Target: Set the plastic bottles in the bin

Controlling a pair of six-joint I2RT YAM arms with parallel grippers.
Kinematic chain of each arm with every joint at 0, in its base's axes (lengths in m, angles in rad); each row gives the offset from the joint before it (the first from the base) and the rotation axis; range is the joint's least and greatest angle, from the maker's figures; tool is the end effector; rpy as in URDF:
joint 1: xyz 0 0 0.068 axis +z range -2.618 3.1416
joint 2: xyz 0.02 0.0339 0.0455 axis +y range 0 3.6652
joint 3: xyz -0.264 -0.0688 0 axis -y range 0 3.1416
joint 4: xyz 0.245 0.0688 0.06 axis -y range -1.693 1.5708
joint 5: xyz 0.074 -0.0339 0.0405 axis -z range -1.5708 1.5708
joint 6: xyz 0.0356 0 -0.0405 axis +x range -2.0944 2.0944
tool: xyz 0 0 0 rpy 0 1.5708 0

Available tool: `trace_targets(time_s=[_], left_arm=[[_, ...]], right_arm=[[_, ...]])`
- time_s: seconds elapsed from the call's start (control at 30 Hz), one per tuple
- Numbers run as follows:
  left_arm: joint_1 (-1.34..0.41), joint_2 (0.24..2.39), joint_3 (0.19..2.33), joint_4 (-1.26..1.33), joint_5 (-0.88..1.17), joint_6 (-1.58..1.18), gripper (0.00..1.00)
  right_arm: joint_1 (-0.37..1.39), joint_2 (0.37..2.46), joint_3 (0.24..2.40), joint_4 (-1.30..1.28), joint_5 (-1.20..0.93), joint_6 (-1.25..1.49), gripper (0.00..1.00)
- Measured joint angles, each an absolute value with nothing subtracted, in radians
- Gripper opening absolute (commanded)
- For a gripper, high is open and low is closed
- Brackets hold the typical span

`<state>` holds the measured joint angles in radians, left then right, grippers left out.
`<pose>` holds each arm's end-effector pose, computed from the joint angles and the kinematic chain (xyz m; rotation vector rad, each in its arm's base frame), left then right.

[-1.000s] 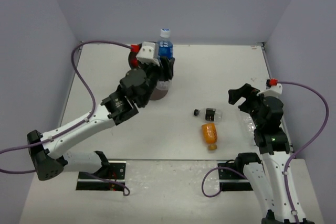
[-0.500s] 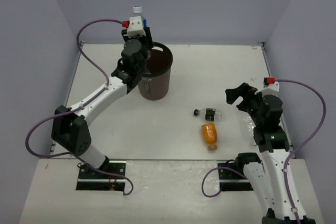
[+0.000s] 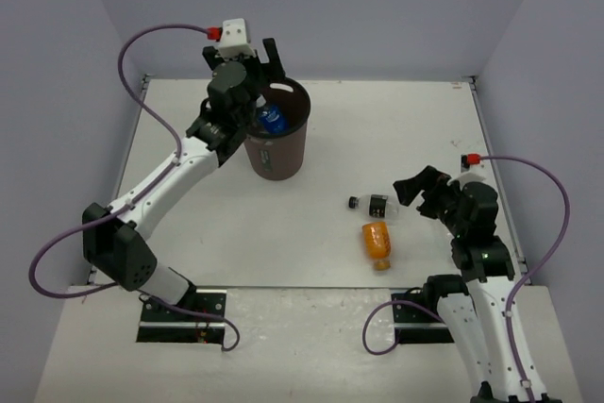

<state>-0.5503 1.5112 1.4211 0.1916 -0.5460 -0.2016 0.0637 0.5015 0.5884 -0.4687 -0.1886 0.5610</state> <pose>0.3144 -0.1712 0.4253 -0.1872 1.4757 -0.2075 0.1278 0.0148 0.2809 0.3662 1.9589 0.5922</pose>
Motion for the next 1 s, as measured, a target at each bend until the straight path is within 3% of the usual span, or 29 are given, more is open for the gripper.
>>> trace_targets(time_s=[0.17,0.43,0.87,0.93,1.0], left_arm=[[-0.550,1.370,1.442,0.071,-0.547,-0.246,1.00],[-0.550,0.976,1.135,0.037,-0.595,-0.327,1.00],[-0.550,0.672,0.756,-0.230,-0.545,-0.585,1.00],[-0.550,0.638,0.746,-0.259,-0.555,-0.602,1.00],[-0.550,0.613,0.745,-0.284,-0.576,-0.621,1.00]], right_arm=[[0.173,0.531,0.588,-0.524,-0.130,0.572,0.99],[0.351,0.726,0.577,-0.567,-0.041,0.587,0.99],[0.472,0.920,0.515,-0.573,-0.072,0.640,0.99],[0.517,0.959,0.515,-0.562,-0.069,0.656,0.96],[0.552,1.003,0.515,-0.553,-0.065,0.674,0.87]])
